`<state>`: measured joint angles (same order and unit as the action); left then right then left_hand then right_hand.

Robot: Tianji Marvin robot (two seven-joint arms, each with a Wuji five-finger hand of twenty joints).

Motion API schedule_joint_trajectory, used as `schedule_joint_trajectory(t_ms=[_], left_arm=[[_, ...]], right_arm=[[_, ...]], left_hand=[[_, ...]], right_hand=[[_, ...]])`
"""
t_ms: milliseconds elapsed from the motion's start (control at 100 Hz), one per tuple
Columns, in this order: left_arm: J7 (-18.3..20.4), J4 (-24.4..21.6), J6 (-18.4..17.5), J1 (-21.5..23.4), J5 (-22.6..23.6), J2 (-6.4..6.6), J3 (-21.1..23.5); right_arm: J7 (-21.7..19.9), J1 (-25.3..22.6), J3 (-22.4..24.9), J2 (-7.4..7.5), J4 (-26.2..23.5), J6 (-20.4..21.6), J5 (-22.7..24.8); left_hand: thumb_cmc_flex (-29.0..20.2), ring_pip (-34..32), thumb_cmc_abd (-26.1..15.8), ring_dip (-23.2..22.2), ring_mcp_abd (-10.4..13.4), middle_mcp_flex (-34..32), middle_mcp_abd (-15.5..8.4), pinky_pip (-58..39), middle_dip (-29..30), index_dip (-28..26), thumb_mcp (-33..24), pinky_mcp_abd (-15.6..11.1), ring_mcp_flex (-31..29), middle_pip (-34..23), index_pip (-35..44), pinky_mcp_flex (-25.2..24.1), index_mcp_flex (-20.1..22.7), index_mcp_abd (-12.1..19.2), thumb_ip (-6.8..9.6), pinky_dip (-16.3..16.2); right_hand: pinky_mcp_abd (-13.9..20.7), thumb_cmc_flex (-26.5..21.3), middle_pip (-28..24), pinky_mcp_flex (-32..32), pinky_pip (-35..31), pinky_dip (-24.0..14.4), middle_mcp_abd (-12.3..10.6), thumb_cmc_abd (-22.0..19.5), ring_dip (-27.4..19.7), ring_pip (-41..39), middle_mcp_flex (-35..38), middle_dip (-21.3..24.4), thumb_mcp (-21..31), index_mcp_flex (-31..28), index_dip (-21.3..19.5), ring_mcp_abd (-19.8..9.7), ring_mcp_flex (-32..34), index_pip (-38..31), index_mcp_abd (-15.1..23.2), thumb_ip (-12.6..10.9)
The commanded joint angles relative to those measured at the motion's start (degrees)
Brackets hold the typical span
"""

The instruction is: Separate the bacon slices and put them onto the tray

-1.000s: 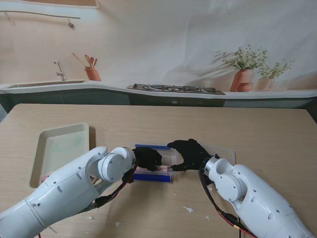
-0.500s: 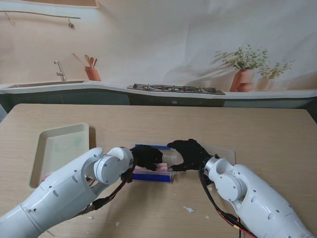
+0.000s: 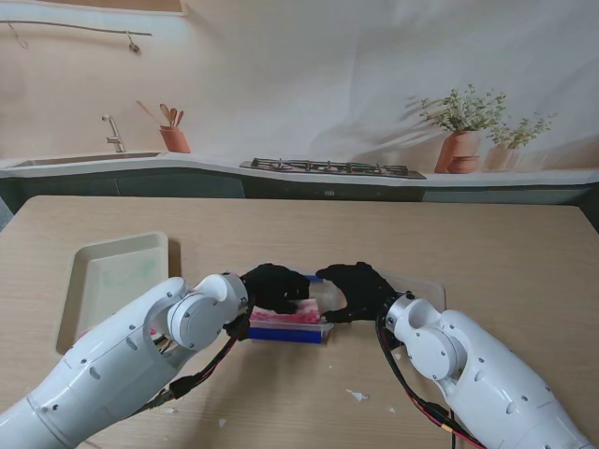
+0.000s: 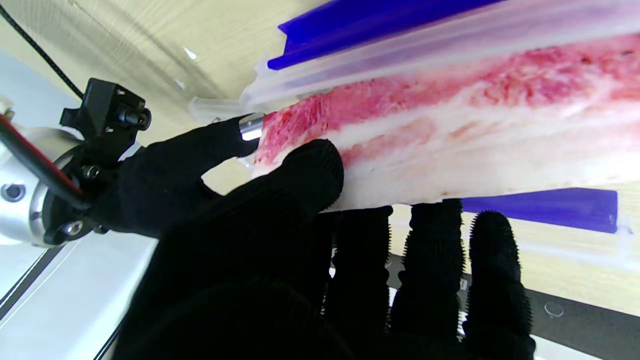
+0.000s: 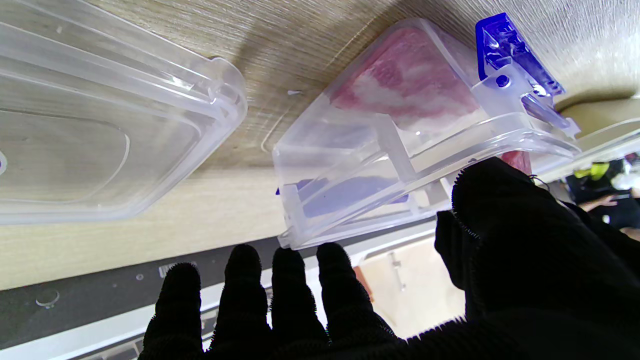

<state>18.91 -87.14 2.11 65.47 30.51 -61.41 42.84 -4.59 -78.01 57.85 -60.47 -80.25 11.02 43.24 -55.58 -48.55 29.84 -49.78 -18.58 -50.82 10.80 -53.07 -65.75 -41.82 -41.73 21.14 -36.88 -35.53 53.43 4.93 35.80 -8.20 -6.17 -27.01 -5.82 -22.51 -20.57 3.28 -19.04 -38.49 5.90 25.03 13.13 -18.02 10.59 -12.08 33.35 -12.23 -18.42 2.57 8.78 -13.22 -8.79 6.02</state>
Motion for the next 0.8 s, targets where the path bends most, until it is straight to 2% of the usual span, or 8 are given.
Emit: schedule_joint_trajectory(t_ms=[0, 140, 520, 790], left_arm=[[0.1, -1.5, -0.3, 0.9, 0.2, 0.14, 1.0], [-0.1, -3.2, -0.7, 2.8, 0.6, 0.33, 3.6], [2.5, -9.0, -3.2, 7.6, 3.8, 1.58, 11.8], [4.3, -13.4, -6.1, 11.8, 6.2, 2.3, 20.2]], right_arm=[[-0.8, -0.3, -0.2, -0.39, -0.1, 0.1, 0.0], [-0.8, -0.3, -0.2, -0.39, -0.1, 0.0, -0.1], [-0.9, -0.3, -0.2, -0.35, -0.1, 0.1, 0.0], [-0.9, -0.4, -0.1, -0.35, -0.2, 0.2, 0.1]], left_hand=[[-2.1, -1.5, 0.4, -1.3, -1.5, -2.4, 0.5, -2.2, -1.8, -1.6, -3.8, 1.9, -2.0, -2.9, 3.7, 0.4, 1.9, 0.8, 0.19, -1.3], [-2.1, -1.3, 0.4, -1.5, -1.5, -2.4, 0.6, -2.2, -1.8, -1.7, -4.1, 1.9, -2.0, -2.8, 3.7, 0.4, 2.0, 0.7, 0.15, -1.4], [-2.1, -1.1, 0.2, -1.8, -1.4, -2.4, 0.5, -2.1, -2.0, -1.9, -4.1, 1.8, -2.2, -2.5, 3.6, 0.7, 1.9, 0.9, 0.23, -1.5], [-2.0, -0.9, 0.1, -1.8, -1.2, -2.5, 0.3, -2.1, -2.2, -2.1, -3.9, 1.8, -2.3, -2.4, 3.6, 1.2, 1.8, 0.8, 0.28, -1.5]], right_hand=[[-0.3, -0.1, -0.6, 0.1, 0.2, -1.1, -1.2, 0.3, 0.3, -0.2, -0.4, 0.0, 1.1, 0.6, -0.5, -1.4, -1.6, -0.3, -0.3, 0.4], [-0.3, -0.1, -0.6, 0.1, 0.2, -1.1, -1.2, 0.3, 0.3, -0.3, -0.4, 0.0, 1.1, 0.7, -0.5, -1.3, -1.6, -0.3, -0.3, 0.4], [-0.3, 0.2, -0.6, 0.1, 0.2, -1.1, -1.2, 0.4, 0.3, -0.2, -0.4, 0.0, 1.0, 0.6, -0.5, -1.4, -1.6, -0.3, -0.4, 0.4], [-0.3, 0.1, -0.7, 0.2, 0.2, -1.1, -1.2, 0.3, 0.3, -0.2, -0.4, -0.1, 1.0, 0.6, -0.4, -1.3, -1.6, -0.3, -0.3, 0.4]])
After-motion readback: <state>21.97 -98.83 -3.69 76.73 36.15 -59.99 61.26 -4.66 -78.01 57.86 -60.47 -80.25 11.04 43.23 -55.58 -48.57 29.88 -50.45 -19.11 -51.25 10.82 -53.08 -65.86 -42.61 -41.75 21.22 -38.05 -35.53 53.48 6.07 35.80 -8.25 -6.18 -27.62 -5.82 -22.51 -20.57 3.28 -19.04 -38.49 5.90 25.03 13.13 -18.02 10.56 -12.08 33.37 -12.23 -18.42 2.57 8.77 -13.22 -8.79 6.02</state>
